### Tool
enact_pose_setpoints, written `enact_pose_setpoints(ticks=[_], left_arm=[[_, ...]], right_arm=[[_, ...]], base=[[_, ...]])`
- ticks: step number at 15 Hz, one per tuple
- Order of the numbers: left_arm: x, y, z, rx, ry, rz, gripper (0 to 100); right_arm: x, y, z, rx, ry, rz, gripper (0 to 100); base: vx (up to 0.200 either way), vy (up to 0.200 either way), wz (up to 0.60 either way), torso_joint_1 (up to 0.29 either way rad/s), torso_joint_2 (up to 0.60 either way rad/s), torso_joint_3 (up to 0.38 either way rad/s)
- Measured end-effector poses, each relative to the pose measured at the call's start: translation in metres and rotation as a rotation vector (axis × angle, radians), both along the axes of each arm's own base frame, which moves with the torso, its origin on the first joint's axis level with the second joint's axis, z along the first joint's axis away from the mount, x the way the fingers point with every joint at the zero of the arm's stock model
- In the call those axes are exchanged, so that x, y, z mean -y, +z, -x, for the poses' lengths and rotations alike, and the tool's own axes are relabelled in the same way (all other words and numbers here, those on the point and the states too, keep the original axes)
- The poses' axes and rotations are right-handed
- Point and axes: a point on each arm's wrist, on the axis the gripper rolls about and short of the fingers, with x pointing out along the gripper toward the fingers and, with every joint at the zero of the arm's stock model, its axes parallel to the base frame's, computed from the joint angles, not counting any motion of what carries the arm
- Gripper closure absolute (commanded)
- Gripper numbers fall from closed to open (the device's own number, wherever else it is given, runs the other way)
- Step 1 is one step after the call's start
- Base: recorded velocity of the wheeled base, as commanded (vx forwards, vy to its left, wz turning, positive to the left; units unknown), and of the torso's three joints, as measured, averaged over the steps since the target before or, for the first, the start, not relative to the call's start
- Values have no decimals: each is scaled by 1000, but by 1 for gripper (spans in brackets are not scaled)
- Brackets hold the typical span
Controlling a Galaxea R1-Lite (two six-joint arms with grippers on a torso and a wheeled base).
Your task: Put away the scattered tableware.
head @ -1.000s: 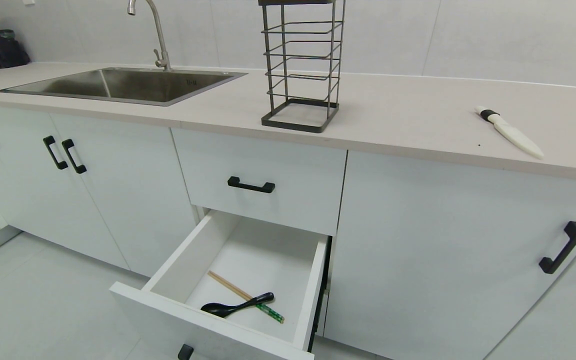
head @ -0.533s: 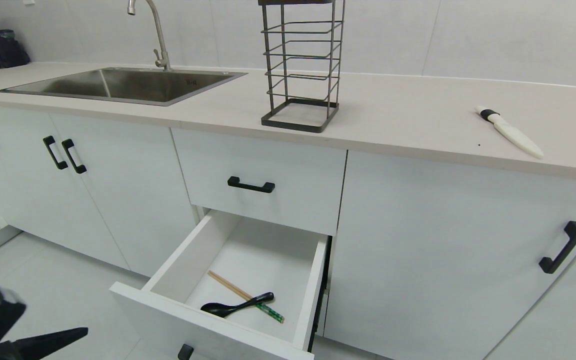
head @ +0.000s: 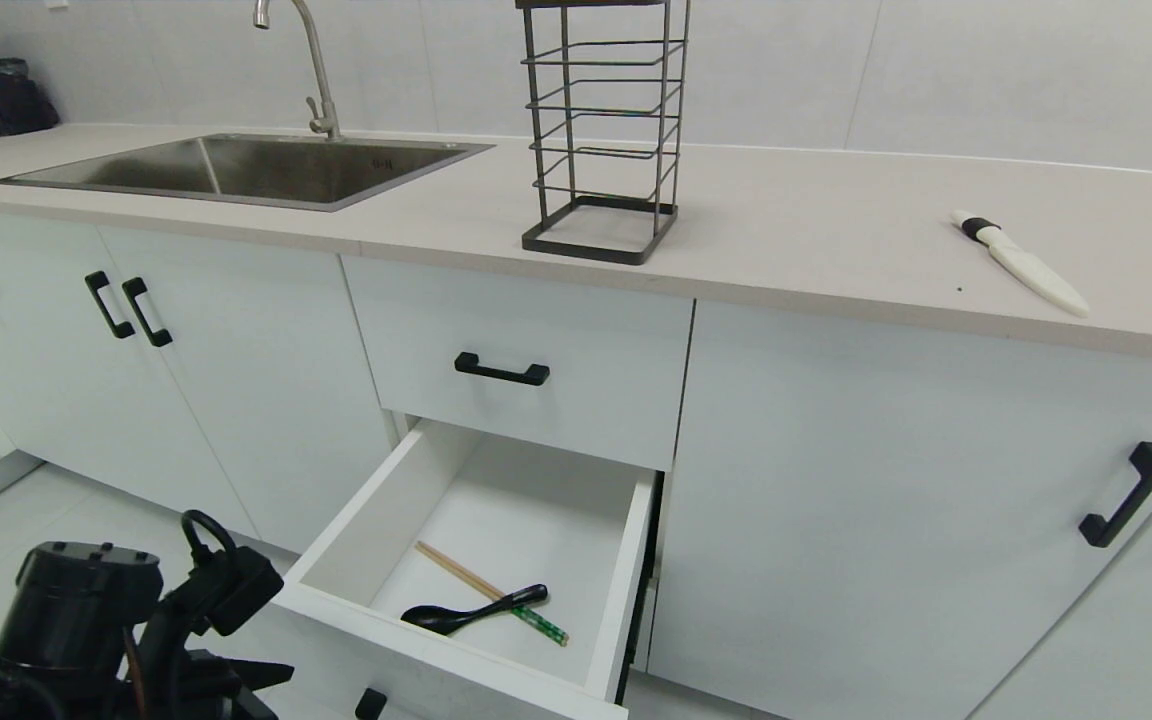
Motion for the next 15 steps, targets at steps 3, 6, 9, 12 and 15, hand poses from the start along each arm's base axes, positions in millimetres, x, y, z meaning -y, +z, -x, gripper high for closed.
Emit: enact_pose_setpoints(ticks=[3,6,9,12,15], left_arm=[[1,-17,-9,-7,23,-33,0],[3,-27,-17,12,29,-52,0],[4,-31,-22,20,31,-49,0],[6,-32,-31,70,36,-31,0],[8,-33,-44,118,45,-15,0]], right_arm=[[0,0,0,0,0,0,0],[0,0,0,0,0,0,0],[0,0,0,0,0,0,0],[0,0,0,0,0,0,0],[0,0,0,0,0,0,0]], base=[[0,0,0,0,0,0],[0,0,0,0,0,0],[0,0,0,0,0,0],[0,0,0,0,0,0],[0,0,0,0,0,0]])
